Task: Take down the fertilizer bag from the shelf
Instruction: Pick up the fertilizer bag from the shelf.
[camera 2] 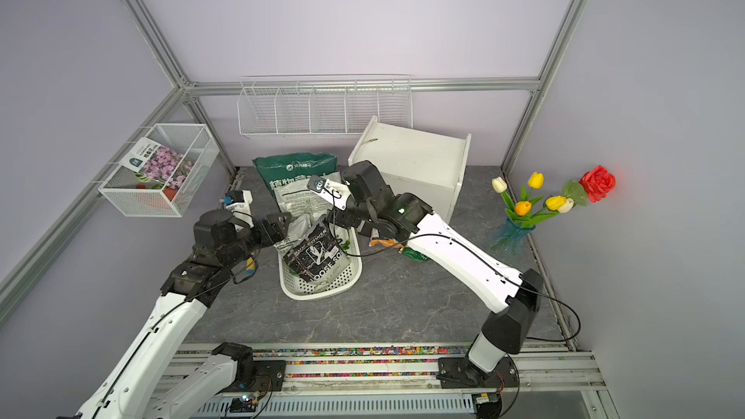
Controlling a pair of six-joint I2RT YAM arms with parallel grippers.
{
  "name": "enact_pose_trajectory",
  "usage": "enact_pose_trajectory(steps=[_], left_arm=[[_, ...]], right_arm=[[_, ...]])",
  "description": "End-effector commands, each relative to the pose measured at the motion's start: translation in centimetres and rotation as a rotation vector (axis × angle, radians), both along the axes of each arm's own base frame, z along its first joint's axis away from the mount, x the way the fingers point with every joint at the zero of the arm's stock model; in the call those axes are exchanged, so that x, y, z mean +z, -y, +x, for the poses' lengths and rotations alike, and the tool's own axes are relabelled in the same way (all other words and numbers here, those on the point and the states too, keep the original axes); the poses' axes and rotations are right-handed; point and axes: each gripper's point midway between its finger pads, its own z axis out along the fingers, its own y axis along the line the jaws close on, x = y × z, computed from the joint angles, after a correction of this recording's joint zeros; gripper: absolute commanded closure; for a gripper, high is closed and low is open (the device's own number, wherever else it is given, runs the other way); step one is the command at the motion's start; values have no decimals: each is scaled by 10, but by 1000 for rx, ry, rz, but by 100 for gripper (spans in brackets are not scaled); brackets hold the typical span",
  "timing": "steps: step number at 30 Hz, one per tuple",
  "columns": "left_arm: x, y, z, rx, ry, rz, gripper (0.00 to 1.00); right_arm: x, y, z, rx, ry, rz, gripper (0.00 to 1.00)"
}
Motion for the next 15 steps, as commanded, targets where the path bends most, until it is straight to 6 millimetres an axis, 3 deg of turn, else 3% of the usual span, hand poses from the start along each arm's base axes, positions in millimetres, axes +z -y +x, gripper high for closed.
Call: enact_pose_trajectory(steps=[1,5,9,15], left_arm=[[4,0,11,7,-10,1,14],[-9,10,20,-10,-60,-57,14],[-20,8,25,16,-75,-76,14],[-29,-5,23,61,-89,-93,14]], right_arm=[[-38,32,-6,-69,-34,-117,20],[-69,59,-19,-129,-81,-171,24],[-97,73,-30,-148,-142,-220,24],[-151,98,-21,-235,-168,-453,27]])
